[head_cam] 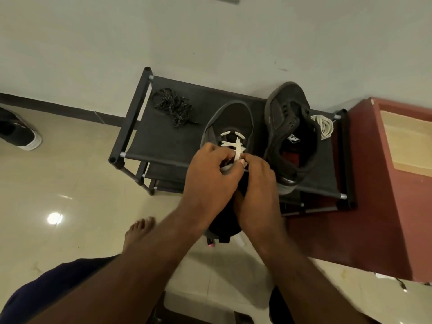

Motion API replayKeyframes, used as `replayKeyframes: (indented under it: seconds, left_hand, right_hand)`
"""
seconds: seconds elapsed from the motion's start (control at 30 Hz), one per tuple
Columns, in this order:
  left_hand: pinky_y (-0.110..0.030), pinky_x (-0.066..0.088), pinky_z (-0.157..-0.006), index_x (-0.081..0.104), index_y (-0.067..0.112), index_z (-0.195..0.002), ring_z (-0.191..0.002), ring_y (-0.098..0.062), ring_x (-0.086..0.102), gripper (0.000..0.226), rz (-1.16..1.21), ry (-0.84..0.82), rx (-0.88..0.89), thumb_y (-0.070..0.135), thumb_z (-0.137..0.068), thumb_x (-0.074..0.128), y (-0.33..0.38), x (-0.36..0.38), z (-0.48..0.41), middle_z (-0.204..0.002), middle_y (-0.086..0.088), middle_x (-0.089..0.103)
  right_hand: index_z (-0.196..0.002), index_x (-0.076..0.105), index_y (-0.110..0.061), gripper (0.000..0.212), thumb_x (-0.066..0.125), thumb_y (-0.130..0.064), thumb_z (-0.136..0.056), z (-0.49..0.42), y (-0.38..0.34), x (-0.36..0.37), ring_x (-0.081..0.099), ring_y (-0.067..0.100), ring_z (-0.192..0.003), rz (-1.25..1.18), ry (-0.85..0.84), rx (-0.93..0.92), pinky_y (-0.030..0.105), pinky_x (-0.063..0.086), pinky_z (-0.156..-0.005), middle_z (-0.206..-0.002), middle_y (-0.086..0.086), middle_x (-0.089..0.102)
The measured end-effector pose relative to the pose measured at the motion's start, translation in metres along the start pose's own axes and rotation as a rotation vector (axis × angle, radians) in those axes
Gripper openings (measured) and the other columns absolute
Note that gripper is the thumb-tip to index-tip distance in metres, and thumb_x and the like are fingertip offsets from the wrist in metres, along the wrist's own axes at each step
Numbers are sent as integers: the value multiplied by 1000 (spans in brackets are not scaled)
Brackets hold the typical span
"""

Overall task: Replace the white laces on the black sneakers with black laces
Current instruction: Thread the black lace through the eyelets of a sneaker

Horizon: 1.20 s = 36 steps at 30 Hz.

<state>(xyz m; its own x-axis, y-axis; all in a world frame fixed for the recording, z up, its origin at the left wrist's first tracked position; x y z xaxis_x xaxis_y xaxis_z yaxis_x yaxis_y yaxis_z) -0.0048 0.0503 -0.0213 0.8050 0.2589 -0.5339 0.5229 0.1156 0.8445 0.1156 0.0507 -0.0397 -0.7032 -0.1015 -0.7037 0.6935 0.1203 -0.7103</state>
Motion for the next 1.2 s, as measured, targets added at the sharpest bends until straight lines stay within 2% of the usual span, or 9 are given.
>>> replayKeyframes:
  seconds: [0.17,0.27,0.4,0.53,0.73,0.87,0.93,1.07,1.2]
  left_hand:
    - [-13,44,-68,75,18,-81,-74,-4,62,18,132,49,-90,30,-92,67,-1,-15,-10,-80,8,65]
    - [-28,56,-66,71,14,-83,-70,-11,68,23,450,143,-278,26,-97,60,-3,-31,-17,-75,-2,72]
    - [-25,56,-65,61,10,-93,-60,-13,64,22,937,100,-525,24,-103,47,-15,-37,-23,-63,-2,63]
    - [-19,41,-50,66,16,-88,-50,-5,40,24,513,30,-433,24,-103,49,-26,-36,-19,-56,2,44]
    - [-19,49,-59,69,25,-92,-60,-5,60,10,168,-263,-196,30,-96,60,-8,-16,-13,-67,9,65]
    - [-30,57,-73,68,27,-103,-78,-20,68,13,204,-409,-165,20,-91,68,-9,-14,-10,-87,-1,71]
    - [-25,54,-67,68,21,-106,-71,-17,65,20,285,-416,-200,9,-90,69,-11,-17,-10,-88,-5,71]
    - [-22,45,-56,67,11,-105,-57,-7,51,19,629,-250,-360,0,-92,59,-17,-29,-17,-75,-2,62]
    - [-23,48,-64,61,16,-106,-66,-6,55,19,978,190,-571,3,-96,50,-46,-56,-26,-76,5,60]
  right_hand:
    - [-139,50,-19,58,68,-6,-85,-8,4,1,43,18,-123,-15,-44,25,31,40,-102,-135,1,49]
    - [-137,52,-22,57,70,-10,-84,-13,4,2,43,18,-124,-8,-23,47,29,37,-104,-134,1,48]
    - [-136,53,-22,54,71,-14,-86,-14,4,5,45,19,-123,-10,12,60,36,41,-106,-134,1,48]
    - [-138,51,-23,54,72,-21,-88,-13,7,5,42,18,-126,13,-7,63,29,36,-105,-136,1,46]
    - [-133,53,-18,47,68,-21,-88,-13,8,5,44,21,-121,-31,-8,58,35,42,-102,-132,3,48]
    - [-129,56,-16,44,69,-20,-87,-14,11,6,46,19,-118,-76,15,68,27,38,-96,-128,2,48]
    - [-126,57,-18,41,70,-23,-87,-16,10,7,47,19,-117,-84,33,77,26,38,-95,-125,1,49]
    - [-126,57,-20,42,71,-22,-86,-20,9,7,47,18,-118,-96,40,82,28,40,-100,-126,-1,49]
    - [-130,56,-24,48,74,-21,-86,-18,9,7,45,14,-122,-92,30,86,24,37,-102,-130,-4,48]
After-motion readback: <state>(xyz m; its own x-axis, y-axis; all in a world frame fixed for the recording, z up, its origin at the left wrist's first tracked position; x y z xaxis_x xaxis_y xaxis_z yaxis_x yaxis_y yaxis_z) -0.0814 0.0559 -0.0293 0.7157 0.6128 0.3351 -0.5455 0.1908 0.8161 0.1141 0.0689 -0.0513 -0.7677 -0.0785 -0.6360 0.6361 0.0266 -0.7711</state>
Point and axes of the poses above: each hand's wrist, its own z-axis away from the middle knuckle, its own x-axis out of the palm, y = z × x, the point moved 6 cm from there along -z, towards the middle knuckle
